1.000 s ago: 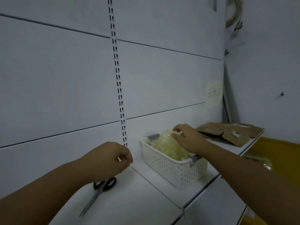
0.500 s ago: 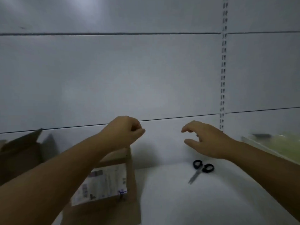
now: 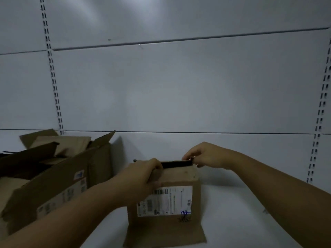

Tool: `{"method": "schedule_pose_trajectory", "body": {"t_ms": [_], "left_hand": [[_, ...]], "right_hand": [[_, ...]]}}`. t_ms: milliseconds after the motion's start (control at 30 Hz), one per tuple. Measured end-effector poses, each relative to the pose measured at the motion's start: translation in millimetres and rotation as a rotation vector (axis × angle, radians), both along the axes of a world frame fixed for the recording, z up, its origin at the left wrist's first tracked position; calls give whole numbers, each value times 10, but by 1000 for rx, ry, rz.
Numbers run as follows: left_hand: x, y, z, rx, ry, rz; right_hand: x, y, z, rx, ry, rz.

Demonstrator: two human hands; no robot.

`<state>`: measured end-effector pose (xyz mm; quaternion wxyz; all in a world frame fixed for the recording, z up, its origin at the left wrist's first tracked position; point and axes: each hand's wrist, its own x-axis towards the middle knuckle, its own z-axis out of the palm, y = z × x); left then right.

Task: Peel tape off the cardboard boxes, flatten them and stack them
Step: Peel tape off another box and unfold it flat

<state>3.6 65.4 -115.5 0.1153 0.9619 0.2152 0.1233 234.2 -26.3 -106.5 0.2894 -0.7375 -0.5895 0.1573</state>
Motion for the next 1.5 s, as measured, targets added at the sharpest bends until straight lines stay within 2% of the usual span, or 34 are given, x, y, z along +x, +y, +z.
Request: {"method": "schedule_pose_trajectory", "body": {"t_ms": [67, 133, 167, 233, 300, 333, 400, 433, 500, 533, 600, 700, 767, 833, 900, 933, 967, 1000, 1033, 1100, 1133, 1167, 1233, 1333, 1433, 1500], "left_hand": [[-101, -31, -21, 111, -171, 45], [-228, -59, -53, 251, -413, 25], [-295, -58, -66, 333, -520, -25], [-422, -73, -130, 467, -706, -143], [-489, -144, -239, 486, -797, -236], [-497, -164, -325, 460, -814, -270], [-499, -125, -577, 338, -770, -289], [-492, -94, -719, 242, -695, -274], [-469, -66, -976, 51, -478, -223], [-455, -86, -1069, -24, -376, -221], [-385, -151, -1164, -76, -299, -229], [-275, -256, -1082, -168, -284, -298], [-235, -279, -1080, -356, -265, -450], [-265, -275, -1067, -651, -265, -553], [-319, -276, -1053, -928, -368, -497], [-344, -275, -1035, -984, -415, -452], [-370, -281, -1010, -974, -440, -421], [-373, -262, -1014, -880, -444, -401], [-367, -219, -1002, -648, -422, -379], [-296, -42, -1003, 138, -334, -285], [-264, 32, -989, 395, -253, -249], [-259, 83, -984, 525, -172, -219], [-326, 144, -1036, 596, -139, -190], [-597, 250, -1112, 543, -233, -84], [-789, 399, -1128, 321, -367, -50], [-775, 382, -1025, 183, -567, -90]], "right_hand": [[-16, 35, -34, 57, -91, -1], [-63, 56, -47, 195, -190, -74], [-100, 48, -14, 307, -182, -112], [-251, -35, 154, 576, -13, -152], [-459, -213, 346, 801, 119, -125], [-577, -327, 398, 891, 66, -103], [-751, -526, 338, 986, -161, -65], [-798, -587, 235, 957, -300, -63], [-807, -642, -69, 766, -511, -67], [-791, -639, -226, 655, -536, -68], [-765, -615, -452, 529, -479, -68], [-773, -611, -566, 515, -402, -78], [-802, -603, -579, 517, -368, -78], [-808, -592, -577, 511, -337, -93], [-814, -586, -571, 499, -302, -113], [-816, -582, -575, 493, -282, -118], [-822, -575, -583, 488, -270, -117], [-832, -564, -594, 485, -270, -112], [-844, -550, -605, 481, -277, -109], [-858, -528, -605, 469, -282, -120], [-865, -528, -591, 463, -281, -127], [-867, -532, -575, 455, -284, -128], [-868, -548, -551, 430, -322, -121], [-873, -537, -541, 375, -362, -97], [-862, -399, -550, 325, -408, -45], [-915, -269, -564, 330, -500, -15]]}}
